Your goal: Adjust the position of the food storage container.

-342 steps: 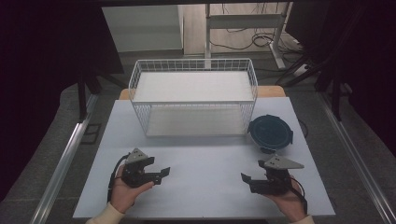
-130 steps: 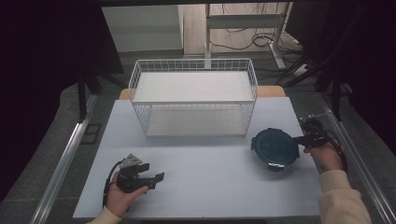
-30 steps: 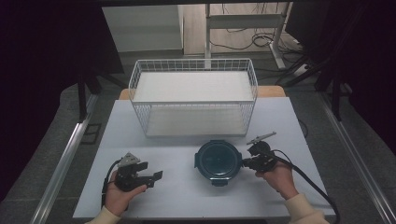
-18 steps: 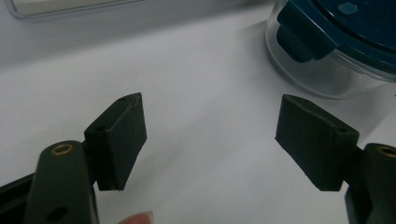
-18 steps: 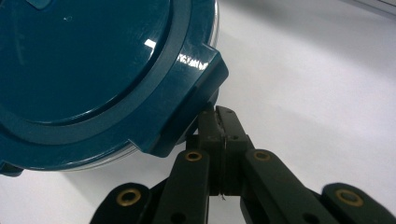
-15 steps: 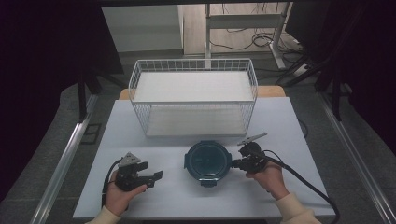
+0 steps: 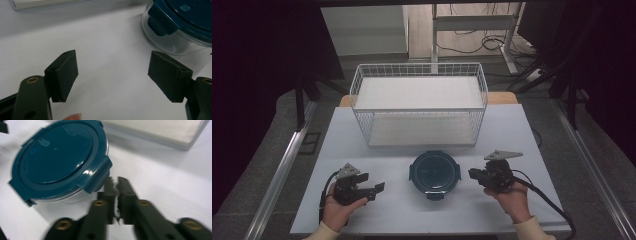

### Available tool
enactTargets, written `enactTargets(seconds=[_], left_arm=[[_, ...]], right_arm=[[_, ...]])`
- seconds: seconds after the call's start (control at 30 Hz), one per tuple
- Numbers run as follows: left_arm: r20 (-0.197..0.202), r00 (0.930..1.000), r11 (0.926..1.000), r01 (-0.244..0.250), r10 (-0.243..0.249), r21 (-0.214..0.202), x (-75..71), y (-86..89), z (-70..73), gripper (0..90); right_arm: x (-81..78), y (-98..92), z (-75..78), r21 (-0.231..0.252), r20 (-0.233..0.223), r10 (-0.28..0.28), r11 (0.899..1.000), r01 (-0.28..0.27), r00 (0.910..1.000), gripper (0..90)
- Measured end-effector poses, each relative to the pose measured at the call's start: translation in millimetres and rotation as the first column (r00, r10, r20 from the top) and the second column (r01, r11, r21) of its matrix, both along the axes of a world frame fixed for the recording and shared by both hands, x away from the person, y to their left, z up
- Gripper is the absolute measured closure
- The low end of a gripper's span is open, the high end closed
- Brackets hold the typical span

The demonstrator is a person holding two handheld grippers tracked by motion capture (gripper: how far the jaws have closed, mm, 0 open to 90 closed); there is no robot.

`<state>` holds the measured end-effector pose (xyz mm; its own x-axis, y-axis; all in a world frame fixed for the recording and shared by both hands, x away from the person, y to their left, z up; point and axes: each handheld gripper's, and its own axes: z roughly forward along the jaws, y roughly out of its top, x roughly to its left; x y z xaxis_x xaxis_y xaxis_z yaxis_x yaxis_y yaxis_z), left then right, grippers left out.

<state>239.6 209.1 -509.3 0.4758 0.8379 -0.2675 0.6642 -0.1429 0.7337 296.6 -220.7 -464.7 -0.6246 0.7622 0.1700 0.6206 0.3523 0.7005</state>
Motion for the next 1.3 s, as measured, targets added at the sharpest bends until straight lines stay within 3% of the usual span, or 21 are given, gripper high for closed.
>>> enactTargets(seconds=[0.1,0.2,0.27,0.33,0.43,0.57,0.6,0.67,0.77,0.8,1.0,1.13,1.3], left_arm=[[-0.019,0.9998,0.9999,0.011,-0.011,-0.006,0.6,-1.6,-1.2,22.3],[-0.027,0.9995,0.9999,0.012,-0.013,-0.009,0.1,-3.4,-1.2,20.5],[-0.023,0.9996,0.9999,0.014,-0.014,-0.009,-0.5,-3.1,-0.3,20.4],[-0.017,0.9998,0.9998,0.011,-0.011,-0.017,-1.4,-2.2,1.6,20.3],[-0.012,0.9999,0.9998,0.007,-0.008,-0.018,-0.6,-0.9,2.4,20.2],[-0.009,0.9999,0.9997,0.006,-0.006,-0.023,-1.1,-1.3,3.7,20.2],[-0.006,0.9999,0.9998,0.011,-0.011,-0.017,-0.9,-2.2,3.7,20.2],[-0.009,0.9999,0.9998,0.012,-0.012,-0.018,-0.5,-2.8,3.5,20.0],[-0.012,0.9998,0.9997,0.017,-0.017,-0.015,0.7,-4.9,3.3,20.0],[-0.013,0.9998,0.9997,0.016,-0.016,-0.018,0.8,-6.6,3.8,19.8],[-0.008,0.9998,0.9993,0.017,-0.017,-0.032,-0.8,-9.7,9.7,19.2],[-0.012,0.9999,0.9992,-0.003,0.003,-0.040,-2.4,-11.2,16.7,20.5],[-0.020,0.9997,0.9986,0.012,-0.013,-0.051,-0.7,-15.5,20.1,19.8]], right_arm=[[-10.8,-4.7,2.4,-0.024,0.041,0.018,1.000,-0.017,0.9990,43.8],[-19.0,-5.2,1.4,-0.053,0.069,0.004,0.999,-0.001,0.9976,27.6],[-21.0,-6.0,1.1,-0.053,0.079,0.005,0.999,-0.001,0.9969,27.4],[-26.0,-13.4,0.9,-0.025,0.092,-0.014,1.000,0.017,0.9956,22.8],[-26.0,-20.7,1.8,-0.001,0.094,-0.029,1.000,0.030,0.9951,23.6],[-30.7,-35.2,5.5,0.036,0.140,-0.057,0.998,0.053,0.9884,24.1],[-33.1,-43.2,6.0,0.044,0.169,-0.076,0.997,0.070,0.9826,25.1],[-33.6,-45.9,5.6,0.051,0.169,-0.079,0.996,0.072,0.9824,25.6],[-36.7,-50.8,3.4,0.077,0.153,-0.086,0.994,0.075,0.9845,26.0],[-37.9,-46.8,2.9,0.099,0.127,-0.067,0.994,0.055,0.9896,26.1],[-40.2,-23.7,3.2,0.099,0.110,0.005,0.995,-0.016,0.9939,25.1],[-37.4,-19.2,1.5,0.116,0.082,0.020,0.993,-0.029,0.9964,23.2],[-34.3,-14.8,1.5,0.132,0.052,0.032,0.990,-0.039,0.9981,20.0]])
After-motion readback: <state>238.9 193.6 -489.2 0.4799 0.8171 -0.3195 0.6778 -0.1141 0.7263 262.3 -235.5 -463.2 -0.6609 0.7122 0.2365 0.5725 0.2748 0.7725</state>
